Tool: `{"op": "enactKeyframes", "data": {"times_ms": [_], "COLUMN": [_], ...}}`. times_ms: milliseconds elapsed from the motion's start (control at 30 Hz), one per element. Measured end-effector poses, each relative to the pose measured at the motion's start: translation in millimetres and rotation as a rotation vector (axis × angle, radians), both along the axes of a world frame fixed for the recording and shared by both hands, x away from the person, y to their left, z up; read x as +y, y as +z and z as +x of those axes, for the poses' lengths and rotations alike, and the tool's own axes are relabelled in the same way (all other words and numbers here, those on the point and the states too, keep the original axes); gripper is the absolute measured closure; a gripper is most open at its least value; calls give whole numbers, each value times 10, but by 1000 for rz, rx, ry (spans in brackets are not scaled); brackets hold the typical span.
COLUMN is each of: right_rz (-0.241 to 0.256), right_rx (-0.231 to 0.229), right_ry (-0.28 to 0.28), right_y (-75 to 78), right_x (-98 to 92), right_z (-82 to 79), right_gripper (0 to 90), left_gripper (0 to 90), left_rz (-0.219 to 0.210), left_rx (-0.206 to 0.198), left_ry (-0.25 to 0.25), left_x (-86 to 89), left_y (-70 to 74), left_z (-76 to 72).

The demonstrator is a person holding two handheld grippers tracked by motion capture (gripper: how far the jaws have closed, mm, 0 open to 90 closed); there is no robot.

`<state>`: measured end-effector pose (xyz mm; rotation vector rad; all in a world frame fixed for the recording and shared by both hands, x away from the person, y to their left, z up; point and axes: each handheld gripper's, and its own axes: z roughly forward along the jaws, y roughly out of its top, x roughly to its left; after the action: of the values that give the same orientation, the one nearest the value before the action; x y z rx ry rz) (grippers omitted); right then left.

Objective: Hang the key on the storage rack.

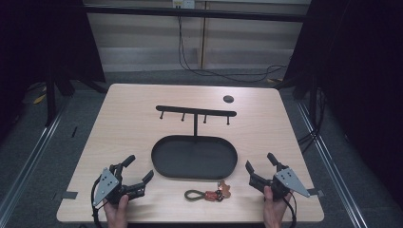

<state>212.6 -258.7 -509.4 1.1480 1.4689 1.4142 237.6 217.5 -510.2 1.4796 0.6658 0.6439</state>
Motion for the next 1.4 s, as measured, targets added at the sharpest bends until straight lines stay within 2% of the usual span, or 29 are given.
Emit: {"op": "enactKeyframes", "data": {"times_ms": [100, 133, 167, 233, 300, 333, 567, 633, 733, 767, 900, 933, 1100, 1133, 1233, 1267, 1367, 1400], "right_rz": [-12, -14, -14, 15, 52, 64, 86, 103, 87, 98, 104, 105, 122, 117, 114, 111, 92, 83], "right_rx": [18, 55, 55, 84, 69, 67, 74, 93, 95, 111, 113, 123, 149, 164, 178, 190, 193, 215], "right_ry": [-4, 2, 2, -3, 26, 22, 3, 30, 45, 88, 109, 144, 184, 215, 244, 273, 283, 306], "right_y": [6, 17, 17, 22, 15, 13, 12, 15, 26, 47, 85, 122, 170, 199, 230, 261, 286, 309], "right_x": [13, 16, 16, -2, -46, -55, -63, -72, -47, -21, 16, 34, 43, 65, 101, 146, 197, 247], "right_z": [14, 14, 14, 32, 21, 14, 21, 22, 19, 14, -23, -34, -16, -13, -11, -6, -4, 8], "right_gripper": [130, 127, 127, 131, 138, 144, 217, 275, 294, 335, 333, 356, 418, 446, 446, 449, 479, 495], "left_gripper": [157, 157, 157, 157, 157, 157, 157, 157, 157, 157, 157, 157, 156, 157, 157, 157, 157, 157], "left_rz": [6, -1, -1, 0, 0, 1, 1, 0, 0, 0, 0, 0, 0, 0, 0, -1, -1, 0], "left_rx": [0, 1, 1, 0, 1, 0, 0, 0, 0, 0, 1, 1, 0, 1, 0, 1, 0, 0], "left_ry": [-1, 1, 1, 1, 1, 1, 1, 1, 1, 1, 1, 1, 1, 1, 1, 1, 1, 1], "left_x": [4, 0, 0, 0, 1, 1, 0, 0, 0, 0, 0, 0, 0, 0, 0, 0, 0, 0], "left_y": [0, 0, 0, 0, 0, 0, 1, 1, 1, 1, 1, 1, 1, 1, 1, 1, 1, 1], "left_z": [0, 0, 0, 1, 1, 1, 1, 1, 1, 1, 1, 1, 1, 1, 1, 1, 1, 1]}}
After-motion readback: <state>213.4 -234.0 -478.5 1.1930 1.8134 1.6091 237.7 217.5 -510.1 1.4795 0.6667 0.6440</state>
